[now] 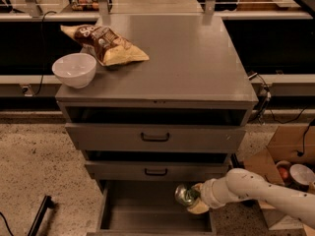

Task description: Place green can into bottom drawer

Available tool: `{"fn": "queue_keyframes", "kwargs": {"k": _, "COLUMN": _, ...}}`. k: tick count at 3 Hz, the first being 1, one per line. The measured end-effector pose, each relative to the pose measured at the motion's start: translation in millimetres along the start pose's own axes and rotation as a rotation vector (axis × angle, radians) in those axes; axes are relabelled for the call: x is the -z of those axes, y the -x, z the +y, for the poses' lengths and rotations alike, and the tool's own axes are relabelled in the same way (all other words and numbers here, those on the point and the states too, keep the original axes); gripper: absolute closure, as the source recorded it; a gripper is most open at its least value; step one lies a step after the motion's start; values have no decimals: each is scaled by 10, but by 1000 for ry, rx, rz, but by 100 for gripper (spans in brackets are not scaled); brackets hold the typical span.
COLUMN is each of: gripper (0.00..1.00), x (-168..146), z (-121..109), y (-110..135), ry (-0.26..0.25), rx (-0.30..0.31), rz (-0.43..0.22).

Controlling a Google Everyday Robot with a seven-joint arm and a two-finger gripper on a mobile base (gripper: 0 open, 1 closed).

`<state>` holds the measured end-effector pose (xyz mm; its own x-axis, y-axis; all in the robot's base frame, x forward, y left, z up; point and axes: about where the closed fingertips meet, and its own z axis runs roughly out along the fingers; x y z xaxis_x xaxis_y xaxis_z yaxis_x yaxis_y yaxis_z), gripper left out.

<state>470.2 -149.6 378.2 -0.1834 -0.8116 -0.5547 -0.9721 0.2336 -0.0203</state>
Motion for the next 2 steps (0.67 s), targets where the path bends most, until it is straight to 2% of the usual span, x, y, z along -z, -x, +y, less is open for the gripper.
{"fn": "queue_keyframes", "kwargs": {"k": 1, "gripper": 100, "x": -490, "z": 42, "y": -279, "ry": 39, "rx": 20, "rz": -63}}
{"fn": "queue_keyframes", "kwargs": {"k": 2, "gripper": 100, "x": -958, "z": 132, "y": -609, "ry": 111, "rx": -4, "rz": -73}}
